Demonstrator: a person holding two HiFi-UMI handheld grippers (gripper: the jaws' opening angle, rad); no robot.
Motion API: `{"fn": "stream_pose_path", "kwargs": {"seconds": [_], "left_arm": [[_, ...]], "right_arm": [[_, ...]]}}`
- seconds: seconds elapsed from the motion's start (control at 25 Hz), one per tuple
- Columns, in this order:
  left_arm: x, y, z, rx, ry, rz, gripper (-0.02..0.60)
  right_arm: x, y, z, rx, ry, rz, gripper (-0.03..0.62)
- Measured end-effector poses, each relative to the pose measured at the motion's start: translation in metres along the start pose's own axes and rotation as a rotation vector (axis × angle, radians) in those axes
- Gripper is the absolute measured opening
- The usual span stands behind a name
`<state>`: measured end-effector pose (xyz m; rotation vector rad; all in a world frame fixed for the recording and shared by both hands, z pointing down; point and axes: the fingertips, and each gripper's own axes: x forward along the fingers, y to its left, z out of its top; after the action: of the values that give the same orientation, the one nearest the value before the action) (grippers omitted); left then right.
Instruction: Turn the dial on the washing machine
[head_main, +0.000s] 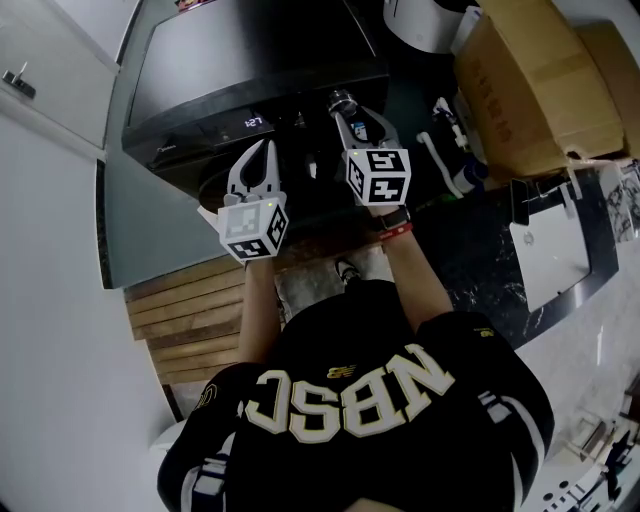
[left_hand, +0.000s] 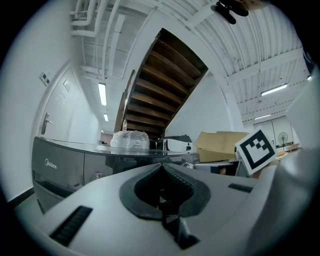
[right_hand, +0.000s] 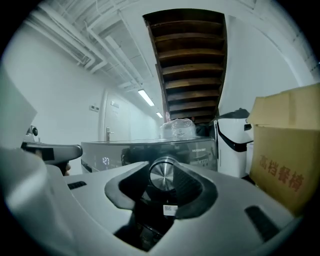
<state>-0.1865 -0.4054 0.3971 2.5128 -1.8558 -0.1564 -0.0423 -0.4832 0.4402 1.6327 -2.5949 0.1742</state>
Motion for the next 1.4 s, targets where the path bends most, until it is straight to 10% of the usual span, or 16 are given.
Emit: {"fn": "stream_pose_path", "kwargs": {"seconds": [0.44, 1.4], "left_arm": [[-0.018, 0.005, 0.009, 0.004, -0.018, 0.029, 0.014], [-0.040, -0.003, -0.003, 0.079, 0.018, 0.022, 0.014]], "right_arm": [[-0.036, 0.017, 0.003, -0.061, -0.039, 0.004, 0.008], [-0.069, 0.030, -0.002, -0.029, -0.046, 0.031, 0.008]]}}
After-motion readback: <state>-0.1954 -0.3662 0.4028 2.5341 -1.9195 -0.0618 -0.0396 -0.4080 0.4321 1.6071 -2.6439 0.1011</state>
